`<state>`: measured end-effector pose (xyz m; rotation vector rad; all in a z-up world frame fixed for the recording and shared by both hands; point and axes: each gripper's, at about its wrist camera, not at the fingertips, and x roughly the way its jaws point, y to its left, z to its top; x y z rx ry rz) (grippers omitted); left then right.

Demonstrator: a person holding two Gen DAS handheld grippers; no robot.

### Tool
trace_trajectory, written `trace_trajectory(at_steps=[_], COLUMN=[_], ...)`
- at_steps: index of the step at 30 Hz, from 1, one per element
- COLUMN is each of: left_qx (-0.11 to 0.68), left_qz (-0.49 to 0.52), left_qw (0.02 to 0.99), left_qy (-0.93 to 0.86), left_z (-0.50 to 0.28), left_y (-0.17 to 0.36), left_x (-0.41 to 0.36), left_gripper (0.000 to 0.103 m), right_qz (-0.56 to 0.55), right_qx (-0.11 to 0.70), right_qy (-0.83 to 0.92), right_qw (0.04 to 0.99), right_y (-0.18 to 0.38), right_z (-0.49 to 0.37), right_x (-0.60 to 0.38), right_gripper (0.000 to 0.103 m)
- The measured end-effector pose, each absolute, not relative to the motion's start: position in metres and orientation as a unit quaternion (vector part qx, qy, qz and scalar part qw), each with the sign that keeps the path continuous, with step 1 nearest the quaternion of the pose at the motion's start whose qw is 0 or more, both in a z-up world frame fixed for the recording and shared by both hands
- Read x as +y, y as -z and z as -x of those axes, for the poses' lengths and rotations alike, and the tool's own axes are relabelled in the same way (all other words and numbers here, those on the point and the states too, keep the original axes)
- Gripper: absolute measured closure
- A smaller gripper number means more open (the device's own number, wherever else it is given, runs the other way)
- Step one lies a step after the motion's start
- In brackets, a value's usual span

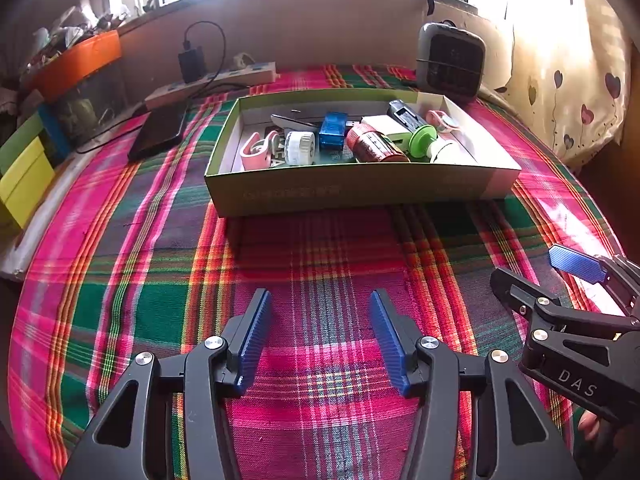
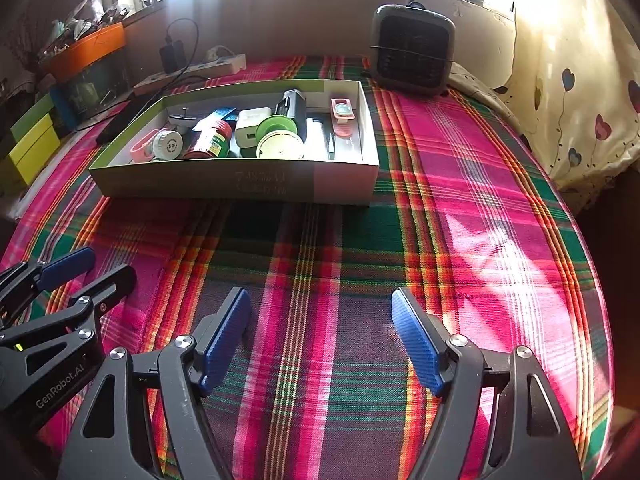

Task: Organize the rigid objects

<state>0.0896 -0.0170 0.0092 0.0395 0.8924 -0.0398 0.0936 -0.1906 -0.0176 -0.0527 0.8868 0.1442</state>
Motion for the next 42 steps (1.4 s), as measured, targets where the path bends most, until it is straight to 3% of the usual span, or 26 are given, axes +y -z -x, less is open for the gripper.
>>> trace_trajectory(at_steps=[42], left_qx=[0.432], left_qz=[-0.019], left_qw=[0.902], left_qy=[0.019], left_z=[-0.0899], left_y=[-0.0094], left_x=[-0.0172], left_gripper=[0.052], right_qz=[0.026], right_qx=[0.429], right_qy=[-0.07], right_qw=[0.9], right_y=[0.0186], right_z=[-0.0935], right_x=[-0.1904], right_gripper=[0.027])
